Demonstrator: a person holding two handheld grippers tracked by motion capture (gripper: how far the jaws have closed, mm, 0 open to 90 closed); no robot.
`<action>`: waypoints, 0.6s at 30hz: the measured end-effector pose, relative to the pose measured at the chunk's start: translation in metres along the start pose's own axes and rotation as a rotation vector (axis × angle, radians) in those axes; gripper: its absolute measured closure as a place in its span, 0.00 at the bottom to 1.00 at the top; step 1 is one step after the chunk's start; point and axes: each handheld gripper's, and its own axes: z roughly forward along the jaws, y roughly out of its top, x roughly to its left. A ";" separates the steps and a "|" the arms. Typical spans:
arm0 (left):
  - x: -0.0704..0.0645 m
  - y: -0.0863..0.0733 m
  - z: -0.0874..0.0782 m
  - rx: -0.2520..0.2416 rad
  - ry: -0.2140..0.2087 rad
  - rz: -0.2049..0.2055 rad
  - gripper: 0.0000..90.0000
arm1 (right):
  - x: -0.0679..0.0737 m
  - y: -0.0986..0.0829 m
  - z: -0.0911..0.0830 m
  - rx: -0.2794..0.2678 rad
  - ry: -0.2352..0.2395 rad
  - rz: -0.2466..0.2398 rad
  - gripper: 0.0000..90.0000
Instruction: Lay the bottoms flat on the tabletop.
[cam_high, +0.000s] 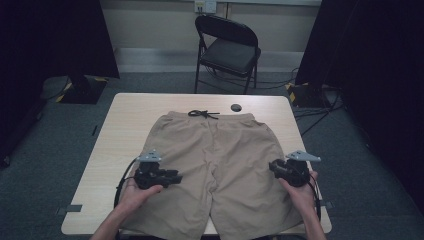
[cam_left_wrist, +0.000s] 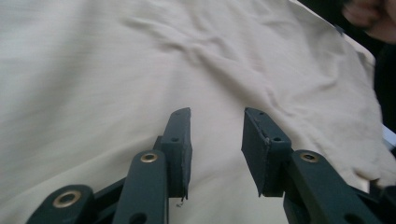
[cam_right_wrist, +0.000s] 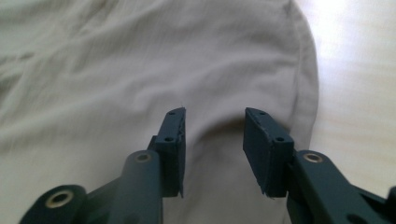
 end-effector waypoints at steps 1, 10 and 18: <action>0.005 -0.002 -0.006 -0.005 0.010 -0.003 0.70 | 0.002 -0.005 -0.002 0.004 0.002 0.006 0.65; 0.036 -0.032 -0.034 0.002 0.133 -0.086 0.65 | 0.010 -0.037 -0.009 0.084 0.003 -0.006 0.60; 0.038 -0.060 -0.053 0.041 0.173 -0.058 0.60 | 0.017 -0.052 -0.020 0.132 -0.016 -0.040 0.53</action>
